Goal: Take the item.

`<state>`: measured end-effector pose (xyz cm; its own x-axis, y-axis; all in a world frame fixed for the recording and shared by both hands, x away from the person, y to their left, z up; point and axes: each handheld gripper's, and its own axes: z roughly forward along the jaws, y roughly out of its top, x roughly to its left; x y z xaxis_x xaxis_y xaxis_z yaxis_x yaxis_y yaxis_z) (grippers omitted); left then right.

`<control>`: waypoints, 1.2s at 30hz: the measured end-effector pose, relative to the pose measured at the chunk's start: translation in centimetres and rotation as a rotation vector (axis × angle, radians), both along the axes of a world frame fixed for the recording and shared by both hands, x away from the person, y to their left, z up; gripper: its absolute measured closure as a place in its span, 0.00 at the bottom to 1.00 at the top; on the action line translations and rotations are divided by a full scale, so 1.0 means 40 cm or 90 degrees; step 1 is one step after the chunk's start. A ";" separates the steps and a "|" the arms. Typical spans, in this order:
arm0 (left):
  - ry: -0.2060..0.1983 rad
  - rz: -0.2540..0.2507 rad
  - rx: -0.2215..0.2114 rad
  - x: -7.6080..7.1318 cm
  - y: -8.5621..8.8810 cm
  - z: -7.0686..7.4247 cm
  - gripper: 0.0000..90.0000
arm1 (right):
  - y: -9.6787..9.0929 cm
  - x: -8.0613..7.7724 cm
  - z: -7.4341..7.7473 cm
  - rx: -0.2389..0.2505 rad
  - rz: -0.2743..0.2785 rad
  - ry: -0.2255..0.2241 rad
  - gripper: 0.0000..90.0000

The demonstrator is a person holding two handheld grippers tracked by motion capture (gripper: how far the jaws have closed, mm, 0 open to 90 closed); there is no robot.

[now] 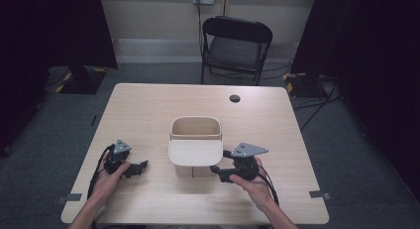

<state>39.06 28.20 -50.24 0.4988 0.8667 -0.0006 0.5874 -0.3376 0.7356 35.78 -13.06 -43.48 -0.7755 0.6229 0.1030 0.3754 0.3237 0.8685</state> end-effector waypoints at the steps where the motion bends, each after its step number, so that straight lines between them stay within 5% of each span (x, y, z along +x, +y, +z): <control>1: 0.000 0.000 0.000 0.000 0.000 0.000 0.11 | 0.000 0.000 0.000 0.000 0.000 0.000 0.33; 36: 0.000 0.000 0.000 0.000 0.000 0.000 0.11 | 0.004 0.004 0.024 0.019 -0.012 -0.031 0.28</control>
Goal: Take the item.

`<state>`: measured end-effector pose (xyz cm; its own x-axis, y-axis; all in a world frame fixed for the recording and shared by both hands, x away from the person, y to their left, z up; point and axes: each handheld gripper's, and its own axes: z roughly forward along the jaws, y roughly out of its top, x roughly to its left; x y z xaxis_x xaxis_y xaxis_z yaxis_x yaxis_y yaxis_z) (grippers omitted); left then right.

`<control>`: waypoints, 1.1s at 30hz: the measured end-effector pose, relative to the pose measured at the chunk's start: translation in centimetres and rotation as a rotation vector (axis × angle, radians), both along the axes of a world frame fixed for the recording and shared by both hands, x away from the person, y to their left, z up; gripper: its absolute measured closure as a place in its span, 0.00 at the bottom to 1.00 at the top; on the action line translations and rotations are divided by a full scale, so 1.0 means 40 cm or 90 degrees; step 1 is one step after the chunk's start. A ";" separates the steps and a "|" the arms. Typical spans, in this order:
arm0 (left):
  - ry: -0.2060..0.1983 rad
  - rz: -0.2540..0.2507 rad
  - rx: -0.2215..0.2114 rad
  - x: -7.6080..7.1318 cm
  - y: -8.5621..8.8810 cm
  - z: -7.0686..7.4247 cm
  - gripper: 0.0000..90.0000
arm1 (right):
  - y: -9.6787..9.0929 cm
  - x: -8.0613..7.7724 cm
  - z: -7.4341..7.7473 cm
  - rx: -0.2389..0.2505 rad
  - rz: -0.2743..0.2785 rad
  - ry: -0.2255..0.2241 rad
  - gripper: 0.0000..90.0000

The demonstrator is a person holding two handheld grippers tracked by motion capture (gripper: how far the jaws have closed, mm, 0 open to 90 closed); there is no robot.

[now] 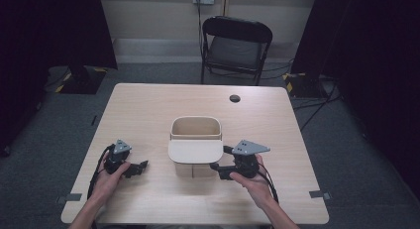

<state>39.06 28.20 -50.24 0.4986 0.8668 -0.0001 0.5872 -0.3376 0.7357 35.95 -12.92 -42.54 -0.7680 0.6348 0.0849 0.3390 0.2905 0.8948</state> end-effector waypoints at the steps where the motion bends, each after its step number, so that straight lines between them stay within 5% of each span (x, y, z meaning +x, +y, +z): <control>1: 0.000 0.000 -0.001 0.000 0.000 0.000 0.11 | 0.000 0.000 0.001 0.000 0.000 0.000 0.27; 33: 0.001 0.000 -0.001 0.000 0.000 0.000 0.11 | -0.003 0.006 0.010 0.011 -0.013 -0.003 0.24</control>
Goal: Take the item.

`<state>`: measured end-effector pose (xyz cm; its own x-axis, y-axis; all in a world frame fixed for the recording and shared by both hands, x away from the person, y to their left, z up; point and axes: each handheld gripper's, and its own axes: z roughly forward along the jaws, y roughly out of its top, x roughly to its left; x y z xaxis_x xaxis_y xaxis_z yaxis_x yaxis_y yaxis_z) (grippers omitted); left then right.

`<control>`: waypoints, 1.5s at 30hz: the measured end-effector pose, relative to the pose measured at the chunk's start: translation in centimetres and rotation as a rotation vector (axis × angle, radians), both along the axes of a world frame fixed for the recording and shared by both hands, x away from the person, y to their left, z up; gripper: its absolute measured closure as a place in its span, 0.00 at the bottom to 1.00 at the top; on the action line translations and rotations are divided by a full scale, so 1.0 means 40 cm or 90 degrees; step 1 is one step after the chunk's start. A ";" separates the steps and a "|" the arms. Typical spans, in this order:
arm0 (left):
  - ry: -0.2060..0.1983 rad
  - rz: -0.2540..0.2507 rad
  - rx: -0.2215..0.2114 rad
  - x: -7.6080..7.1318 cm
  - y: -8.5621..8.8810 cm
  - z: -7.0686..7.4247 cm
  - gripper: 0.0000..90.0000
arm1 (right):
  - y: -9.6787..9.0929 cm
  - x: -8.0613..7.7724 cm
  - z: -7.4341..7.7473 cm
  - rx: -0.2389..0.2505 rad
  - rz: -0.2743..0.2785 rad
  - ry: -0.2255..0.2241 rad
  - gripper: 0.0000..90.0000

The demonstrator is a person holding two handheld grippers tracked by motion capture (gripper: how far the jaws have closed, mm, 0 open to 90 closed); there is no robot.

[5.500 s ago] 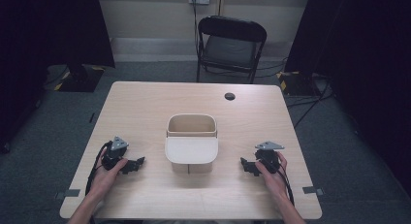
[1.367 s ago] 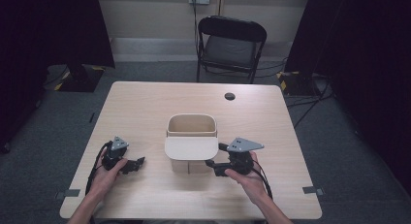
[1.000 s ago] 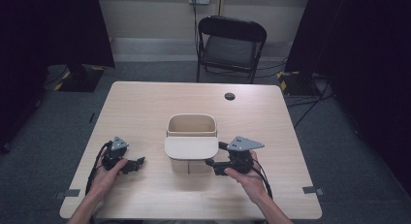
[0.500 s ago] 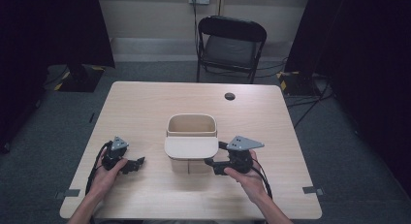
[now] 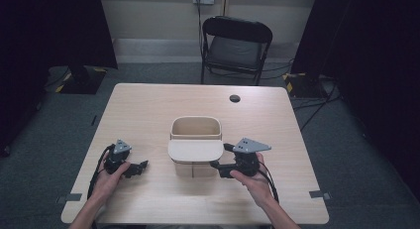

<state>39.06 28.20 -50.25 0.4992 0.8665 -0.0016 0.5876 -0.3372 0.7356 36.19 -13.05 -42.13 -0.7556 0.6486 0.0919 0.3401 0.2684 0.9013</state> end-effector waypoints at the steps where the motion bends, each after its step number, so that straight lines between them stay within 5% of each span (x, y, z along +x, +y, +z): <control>1: 0.000 -0.002 0.002 0.000 0.001 0.000 0.11 | -0.002 0.000 0.000 0.001 -0.001 -0.001 0.24; 45: 0.000 0.001 0.000 0.000 0.000 0.000 0.11 | 0.004 0.010 0.017 0.014 -0.002 -0.015 0.27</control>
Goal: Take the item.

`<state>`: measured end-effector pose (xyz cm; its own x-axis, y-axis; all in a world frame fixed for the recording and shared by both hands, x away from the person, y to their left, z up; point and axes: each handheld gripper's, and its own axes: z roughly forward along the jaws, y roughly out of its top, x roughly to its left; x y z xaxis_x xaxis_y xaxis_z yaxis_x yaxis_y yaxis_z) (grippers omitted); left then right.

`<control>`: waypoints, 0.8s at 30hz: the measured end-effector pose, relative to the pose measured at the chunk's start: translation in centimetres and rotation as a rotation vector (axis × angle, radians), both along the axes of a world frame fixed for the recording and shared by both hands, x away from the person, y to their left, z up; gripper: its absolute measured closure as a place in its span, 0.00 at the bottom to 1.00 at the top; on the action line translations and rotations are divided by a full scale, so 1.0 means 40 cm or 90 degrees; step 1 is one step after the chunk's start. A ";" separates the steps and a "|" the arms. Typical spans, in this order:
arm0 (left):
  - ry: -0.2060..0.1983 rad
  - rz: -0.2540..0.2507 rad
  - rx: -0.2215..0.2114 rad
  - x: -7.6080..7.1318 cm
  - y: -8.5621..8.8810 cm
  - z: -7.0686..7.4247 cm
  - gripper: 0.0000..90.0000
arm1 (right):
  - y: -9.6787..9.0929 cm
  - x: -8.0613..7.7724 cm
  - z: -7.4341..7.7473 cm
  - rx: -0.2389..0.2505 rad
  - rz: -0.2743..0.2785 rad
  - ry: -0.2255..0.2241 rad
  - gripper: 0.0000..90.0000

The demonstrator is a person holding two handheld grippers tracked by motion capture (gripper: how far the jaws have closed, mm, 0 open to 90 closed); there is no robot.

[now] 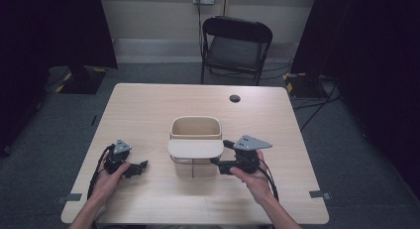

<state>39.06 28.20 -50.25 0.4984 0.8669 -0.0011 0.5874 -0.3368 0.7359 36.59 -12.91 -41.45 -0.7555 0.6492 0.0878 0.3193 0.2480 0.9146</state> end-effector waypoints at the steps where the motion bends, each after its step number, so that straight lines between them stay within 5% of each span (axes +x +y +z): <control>1: 0.000 0.000 0.000 0.000 0.000 0.000 0.11 | 0.000 0.000 0.000 0.001 0.001 0.000 0.27; 24: 0.000 -0.001 0.000 0.000 0.000 0.000 0.11 | 0.001 0.007 0.009 0.004 -0.004 -0.007 0.29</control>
